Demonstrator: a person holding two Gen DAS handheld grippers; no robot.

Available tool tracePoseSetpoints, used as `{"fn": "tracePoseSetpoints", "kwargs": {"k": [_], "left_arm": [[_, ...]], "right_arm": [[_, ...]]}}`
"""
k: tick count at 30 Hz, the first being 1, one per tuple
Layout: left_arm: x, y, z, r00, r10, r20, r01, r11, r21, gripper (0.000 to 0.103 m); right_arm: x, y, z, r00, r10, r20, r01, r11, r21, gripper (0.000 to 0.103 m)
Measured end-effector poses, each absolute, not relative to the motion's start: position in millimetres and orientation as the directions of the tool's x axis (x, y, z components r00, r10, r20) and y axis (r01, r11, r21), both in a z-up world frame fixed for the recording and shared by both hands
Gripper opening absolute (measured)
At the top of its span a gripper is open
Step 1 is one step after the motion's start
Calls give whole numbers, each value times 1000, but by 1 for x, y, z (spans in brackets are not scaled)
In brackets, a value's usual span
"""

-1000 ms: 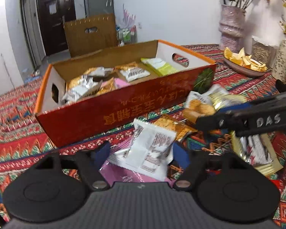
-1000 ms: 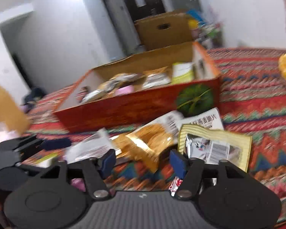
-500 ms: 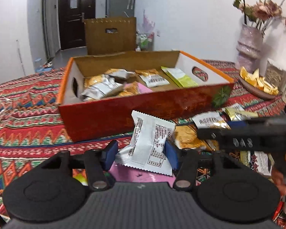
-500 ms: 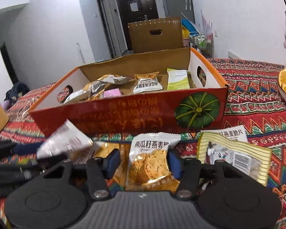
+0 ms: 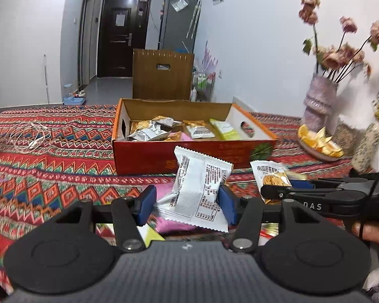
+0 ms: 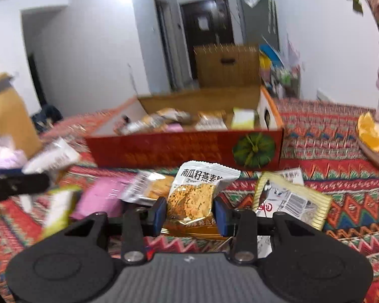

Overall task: Organize snacks
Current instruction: 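Grasp a pumpkin-seed cracker packet with the right gripper while the left grasps a white packet, then carry both packets over the orange box with both grippers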

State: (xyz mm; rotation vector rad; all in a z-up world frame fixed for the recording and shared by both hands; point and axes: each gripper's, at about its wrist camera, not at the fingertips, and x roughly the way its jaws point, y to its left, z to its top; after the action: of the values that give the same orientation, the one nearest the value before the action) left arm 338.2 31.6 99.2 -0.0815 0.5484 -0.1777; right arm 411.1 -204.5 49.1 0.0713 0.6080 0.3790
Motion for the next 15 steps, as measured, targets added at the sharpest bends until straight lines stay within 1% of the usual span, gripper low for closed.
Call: {"fn": "tracePoseSetpoints", "kwargs": {"k": [6,10,15], "left_arm": [[271,17,106,855,-205,-477,124,973,-196,55],[238,10,99,835,-247,-492,132,957,-258,55],[202,-4,91,827,-229,-514,125,966,-228,55]], "right_arm": [[338,-220,78,755,471,-455,-422,881,212,40],[296,-230,72,701,530,-476,-468,847,253,40],[248,-245,61,691,534,-488,-468,844,262,40]]}}
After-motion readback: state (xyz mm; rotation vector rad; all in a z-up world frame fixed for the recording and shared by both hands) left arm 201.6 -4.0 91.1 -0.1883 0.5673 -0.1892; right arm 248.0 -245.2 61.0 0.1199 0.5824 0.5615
